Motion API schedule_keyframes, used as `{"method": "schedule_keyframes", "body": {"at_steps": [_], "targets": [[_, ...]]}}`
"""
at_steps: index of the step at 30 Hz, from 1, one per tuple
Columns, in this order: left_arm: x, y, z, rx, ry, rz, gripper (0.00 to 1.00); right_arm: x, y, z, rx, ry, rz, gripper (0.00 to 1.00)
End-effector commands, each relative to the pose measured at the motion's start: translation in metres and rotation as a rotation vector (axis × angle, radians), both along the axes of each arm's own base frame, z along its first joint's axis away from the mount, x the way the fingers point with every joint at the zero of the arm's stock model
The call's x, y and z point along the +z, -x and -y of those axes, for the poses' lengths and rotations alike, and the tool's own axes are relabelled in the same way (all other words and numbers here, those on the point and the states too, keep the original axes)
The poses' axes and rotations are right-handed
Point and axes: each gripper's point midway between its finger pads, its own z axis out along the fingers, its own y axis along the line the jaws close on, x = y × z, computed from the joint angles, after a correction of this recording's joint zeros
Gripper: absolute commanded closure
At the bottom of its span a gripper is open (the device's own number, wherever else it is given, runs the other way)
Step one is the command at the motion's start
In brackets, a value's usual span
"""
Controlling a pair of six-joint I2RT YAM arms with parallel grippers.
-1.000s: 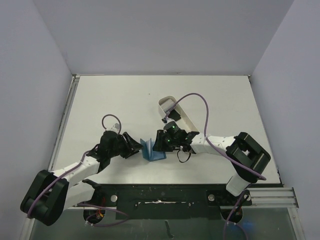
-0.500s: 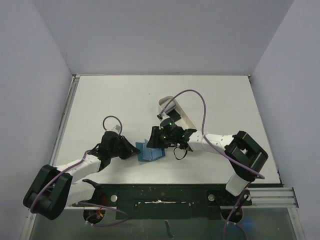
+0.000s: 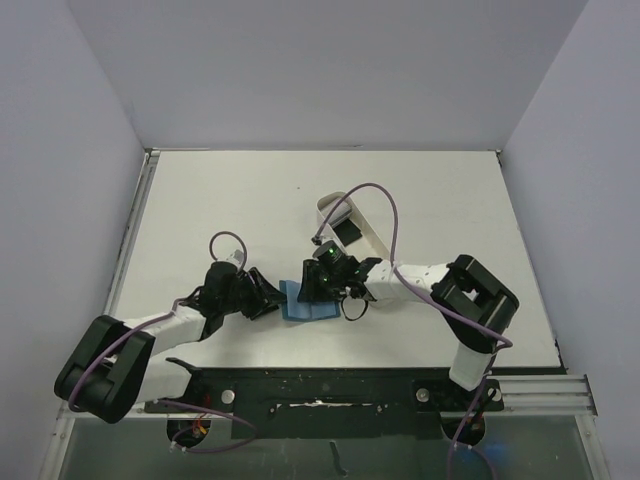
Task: Put the credit cards into the card holder
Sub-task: Open the card holder at the center of the board.
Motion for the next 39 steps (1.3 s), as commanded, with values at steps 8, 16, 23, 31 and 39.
{"method": "schedule_keyframes", "body": {"at_steps": [8,16,23,31,39], "targets": [[0.04,-0.009,0.008,-0.024,0.108,0.15,0.47,0.004,-0.01,-0.005,-0.005,0.057,0.064,0.61],[0.034,-0.009,0.009,-0.036,0.089,0.138,0.46,0.029,-0.007,-0.023,0.044,-0.067,0.093,0.58],[0.022,-0.012,0.008,-0.048,0.047,0.112,0.51,0.037,-0.003,-0.033,0.088,-0.134,0.103,0.68],[0.009,-0.016,-0.001,-0.041,-0.047,0.091,0.72,0.027,-0.008,0.001,0.026,0.038,0.12,0.63],[0.0,-0.017,-0.004,-0.062,-0.1,0.069,0.99,-0.011,0.001,0.048,-0.028,0.249,0.121,0.72]]}}
